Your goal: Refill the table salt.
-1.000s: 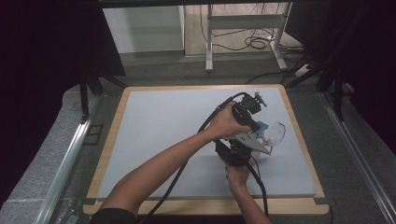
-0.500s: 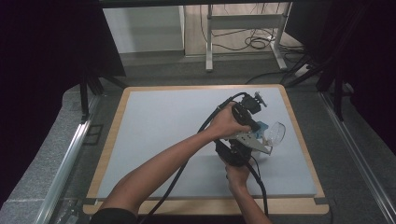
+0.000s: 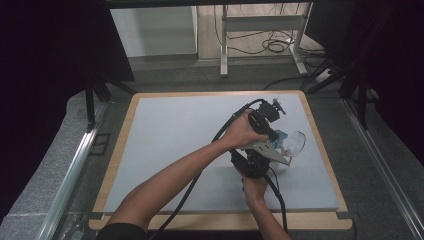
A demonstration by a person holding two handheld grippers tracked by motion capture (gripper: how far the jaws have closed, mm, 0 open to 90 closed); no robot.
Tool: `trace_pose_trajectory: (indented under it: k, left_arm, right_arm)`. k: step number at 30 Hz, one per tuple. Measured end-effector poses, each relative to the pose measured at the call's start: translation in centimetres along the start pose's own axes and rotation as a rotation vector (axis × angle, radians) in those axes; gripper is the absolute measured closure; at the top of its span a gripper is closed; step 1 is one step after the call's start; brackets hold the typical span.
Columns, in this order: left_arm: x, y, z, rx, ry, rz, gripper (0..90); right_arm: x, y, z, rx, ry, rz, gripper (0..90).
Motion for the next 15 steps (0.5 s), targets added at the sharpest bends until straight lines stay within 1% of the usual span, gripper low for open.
trace_pose_trajectory:
  k: [15]
  left_arm:
    - [-0.02, 0.0, -0.03, 0.003, -0.003, 0.003, 90.0]
  right_arm:
    - [0.01, -0.02, 0.02, -0.001, 0.001, 0.001, 60.1]
Point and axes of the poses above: each handheld gripper's, and its own axes: x roughly backward along the jaws, z roughly out of its underside, y roughly to its left, the point moved 9 cm from there along -x, roughly forward along the jaws, and after that the axes turned 9 degrees about -z, right-handed, at the moved point
